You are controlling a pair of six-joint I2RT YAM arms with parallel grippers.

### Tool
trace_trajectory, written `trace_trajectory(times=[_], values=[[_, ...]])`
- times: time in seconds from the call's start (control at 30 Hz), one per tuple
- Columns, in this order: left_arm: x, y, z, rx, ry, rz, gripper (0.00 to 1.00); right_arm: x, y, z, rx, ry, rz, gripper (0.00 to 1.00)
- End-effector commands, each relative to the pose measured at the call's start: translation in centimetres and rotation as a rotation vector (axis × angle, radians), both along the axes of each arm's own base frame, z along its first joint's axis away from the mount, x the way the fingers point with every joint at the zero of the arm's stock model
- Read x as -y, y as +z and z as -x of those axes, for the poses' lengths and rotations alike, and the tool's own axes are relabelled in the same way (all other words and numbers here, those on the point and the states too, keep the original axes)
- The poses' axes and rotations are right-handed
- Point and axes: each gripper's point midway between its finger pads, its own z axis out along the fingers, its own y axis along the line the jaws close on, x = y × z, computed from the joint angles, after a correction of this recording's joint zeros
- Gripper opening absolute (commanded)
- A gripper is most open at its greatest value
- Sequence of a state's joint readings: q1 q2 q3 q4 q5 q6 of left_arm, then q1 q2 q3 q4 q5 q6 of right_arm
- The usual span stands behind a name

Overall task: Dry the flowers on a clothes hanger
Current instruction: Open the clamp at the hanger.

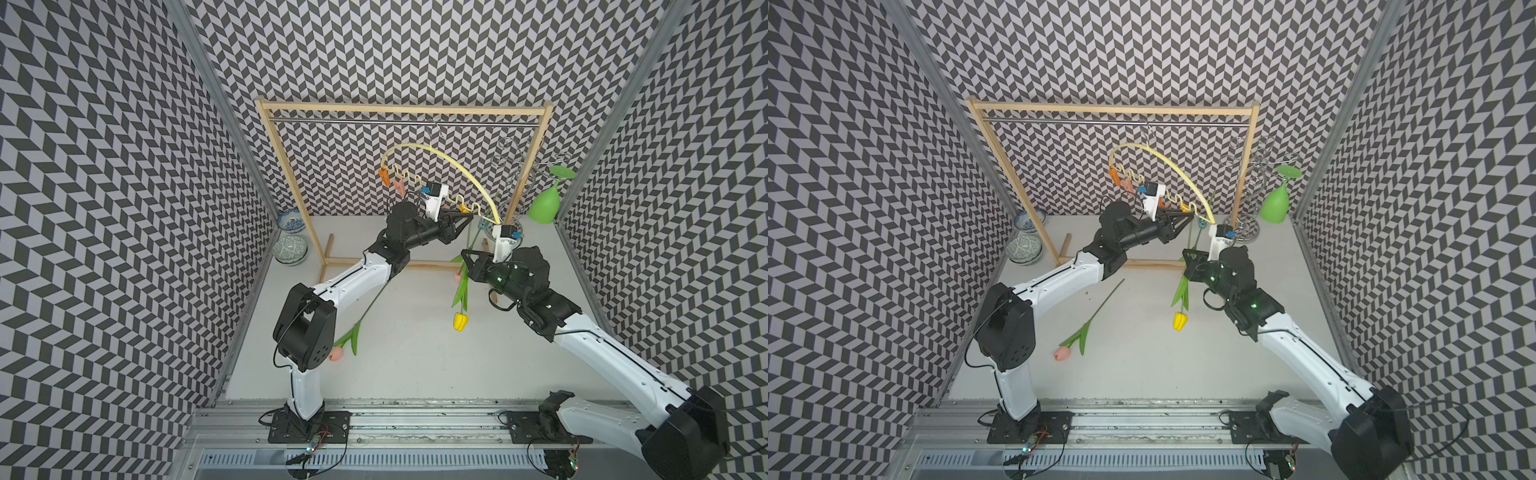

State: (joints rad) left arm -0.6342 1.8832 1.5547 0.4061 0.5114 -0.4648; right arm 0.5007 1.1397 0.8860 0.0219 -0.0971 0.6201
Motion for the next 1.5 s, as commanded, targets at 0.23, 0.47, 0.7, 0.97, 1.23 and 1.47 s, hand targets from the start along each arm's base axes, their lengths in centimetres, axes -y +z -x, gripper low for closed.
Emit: trace_trajectory(times=[0.23,0.47,0.7,0.97,1.23,1.47], values=[[-0.5,1.9,0.4,0.049,0.034,-0.006,0.35,0.2,1.0,-0.6,0.034,-0.02,-0.002,0.0],[-1.1,2.1,0.3,0.055,0.063,-0.028,0.5,0.3,0.7,-0.8,0.027,-0.032,-0.003,0.0],[-1.3,2.7,0.7,0.07,0.051,-0.017,0.47,0.2,0.5,-0.8,0.021,-0.026,-0.003,0.0],[-1.1,3.1,0.6,0.07,0.046,-0.017,0.45,0.0,0.4,-0.9,0.016,-0.02,-0.002,0.0],[-0.8,2.8,0.3,0.059,0.043,-0.019,0.43,-0.1,0.2,-0.9,0.014,-0.009,0.003,0.0],[-0.3,2.7,-0.3,0.038,0.04,-0.029,0.43,-0.4,-0.1,-0.9,0.007,0.001,0.001,0.0]])
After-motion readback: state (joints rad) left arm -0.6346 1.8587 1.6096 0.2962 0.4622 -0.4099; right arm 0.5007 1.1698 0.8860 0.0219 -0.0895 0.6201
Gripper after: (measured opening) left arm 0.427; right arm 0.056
